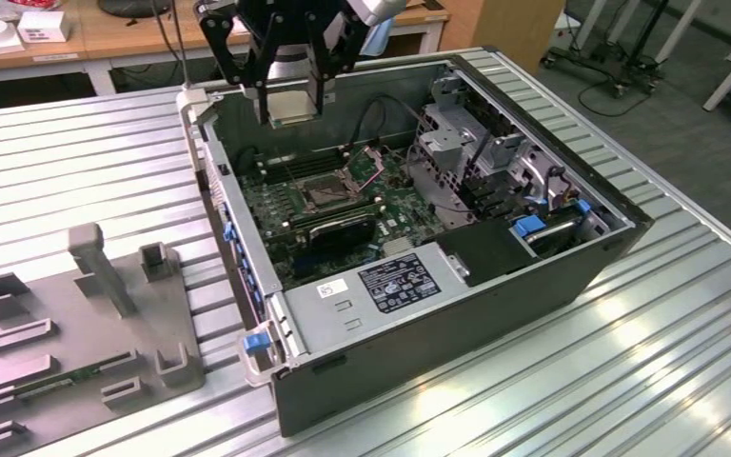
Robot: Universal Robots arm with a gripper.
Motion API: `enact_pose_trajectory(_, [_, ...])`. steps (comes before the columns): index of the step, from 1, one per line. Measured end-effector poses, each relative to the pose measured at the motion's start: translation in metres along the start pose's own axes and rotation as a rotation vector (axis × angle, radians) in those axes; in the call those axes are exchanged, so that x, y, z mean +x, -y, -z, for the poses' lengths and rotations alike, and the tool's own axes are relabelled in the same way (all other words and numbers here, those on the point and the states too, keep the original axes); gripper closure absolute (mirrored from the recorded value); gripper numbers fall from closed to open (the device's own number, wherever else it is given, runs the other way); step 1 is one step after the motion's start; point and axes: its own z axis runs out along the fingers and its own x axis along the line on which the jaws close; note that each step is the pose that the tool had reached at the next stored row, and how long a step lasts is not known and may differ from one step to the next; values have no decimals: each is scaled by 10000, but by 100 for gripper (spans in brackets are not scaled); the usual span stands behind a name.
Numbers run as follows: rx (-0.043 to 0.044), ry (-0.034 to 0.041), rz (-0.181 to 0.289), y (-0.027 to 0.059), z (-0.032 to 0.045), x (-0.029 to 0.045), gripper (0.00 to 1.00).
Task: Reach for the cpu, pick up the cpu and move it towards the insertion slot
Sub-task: 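Pick up the cpu and move it towards the insertion slot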
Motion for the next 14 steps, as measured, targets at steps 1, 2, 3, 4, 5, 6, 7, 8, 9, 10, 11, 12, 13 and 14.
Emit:
enact_pose_trajectory(1, [-1, 0, 0, 0, -2, -10, 45])
enact_pose_trajectory(2, [-1, 0, 1, 0, -3, -18, 45])
enact_pose_trajectory(3, [-1, 0, 1, 0, -4, -23, 45])
enact_pose_trajectory(4, [1, -1, -1, 0, -3, -25, 45])
enact_pose_trajectory(5, [1, 0, 0, -1, -4, -31, 45])
enact_pose_trajectory(6, [0, 0, 0, -1, -4, -34, 45])
enact_pose_trajectory(7, [0, 0, 0, -1, -4, -34, 45])
enact_pose_trajectory(8, [1, 0, 0, -1, -4, -34, 45])
enact_pose_trajectory(9, [1, 0, 0, -1, -4, -34, 45])
enact_pose_trajectory(10, [1, -1, 0, -1, -4, -34, 45])
enact_pose_trajectory(11, [0, 0, 0, -1, -4, -34, 45])
enact_pose_trajectory(12, [0, 0, 0, -1, -4, -34, 45])
enact_pose_trajectory(13, [0, 0, 0, -1, -4, -34, 45])
enact_pose_trajectory(14, [0, 0, 0, -1, -4, -34, 45])
